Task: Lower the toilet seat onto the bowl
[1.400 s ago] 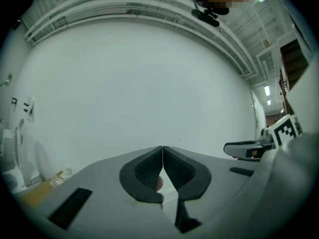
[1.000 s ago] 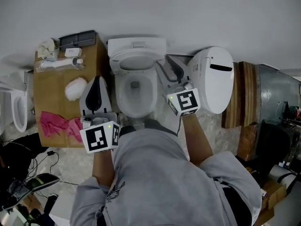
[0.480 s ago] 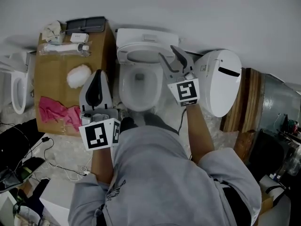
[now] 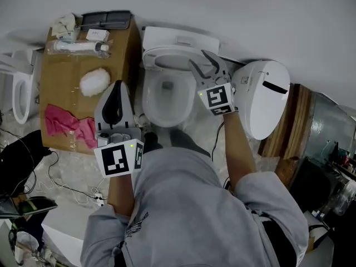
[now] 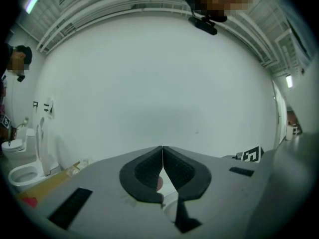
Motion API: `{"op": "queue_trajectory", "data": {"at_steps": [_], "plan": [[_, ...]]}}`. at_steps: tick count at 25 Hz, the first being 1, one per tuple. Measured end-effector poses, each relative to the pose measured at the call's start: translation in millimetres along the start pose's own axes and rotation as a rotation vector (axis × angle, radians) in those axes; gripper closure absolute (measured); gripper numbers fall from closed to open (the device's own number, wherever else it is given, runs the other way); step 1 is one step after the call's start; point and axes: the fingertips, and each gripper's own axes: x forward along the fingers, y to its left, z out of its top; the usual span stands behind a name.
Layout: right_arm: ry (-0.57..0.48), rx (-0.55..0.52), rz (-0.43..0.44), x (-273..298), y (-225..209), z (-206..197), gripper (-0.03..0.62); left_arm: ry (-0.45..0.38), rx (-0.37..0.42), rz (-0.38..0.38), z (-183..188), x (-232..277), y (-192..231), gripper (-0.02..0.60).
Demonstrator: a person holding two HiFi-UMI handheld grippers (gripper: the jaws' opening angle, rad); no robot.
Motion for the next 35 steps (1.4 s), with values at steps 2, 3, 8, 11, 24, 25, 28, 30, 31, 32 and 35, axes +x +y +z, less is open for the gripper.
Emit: {"op": "queue_trajectory", "data": {"at_steps": [2, 3, 8, 11, 24, 25, 28, 30, 31, 32, 35], "plan": [[0.033, -0.029, 0.026, 8, 4, -12, 0.431, 0.007, -0.001, 0.010, -3, 0, 3, 0.581], [0.046, -0.035, 0.037, 12, 5, -17, 0.430, 0.011, -0.001, 0.016, -5, -1, 4, 0.581], [0.091, -0.062, 0.085, 25, 9, -39, 0.428, 0.027, -0.003, 0.042, -11, -3, 12, 0.581], [0.112, -0.073, 0.107, 32, 12, -49, 0.428, 0.036, -0.004, 0.061, -14, -5, 18, 0.581], [0.175, -0.118, 0.192, 64, 16, -81, 0.416, 0.057, -0.014, 0.118, -23, -14, 27, 0.581], [0.180, -0.117, 0.196, 66, 16, -83, 0.414, 0.058, -0.015, 0.124, -24, -16, 28, 0.581], [0.189, -0.113, 0.203, 72, 19, -87, 0.414, 0.061, -0.014, 0.142, -25, -21, 33, 0.581], [0.193, -0.114, 0.208, 74, 20, -89, 0.414, 0.061, -0.015, 0.155, -25, -25, 36, 0.581], [0.195, -0.114, 0.210, 75, 21, -90, 0.413, 0.060, -0.015, 0.161, -24, -27, 38, 0.581], [0.198, -0.113, 0.210, 75, 22, -90, 0.413, 0.060, -0.015, 0.166, -24, -29, 39, 0.581], [0.212, -0.110, 0.207, 77, 20, -94, 0.413, 0.060, -0.015, 0.178, -23, -34, 43, 0.581]]}}
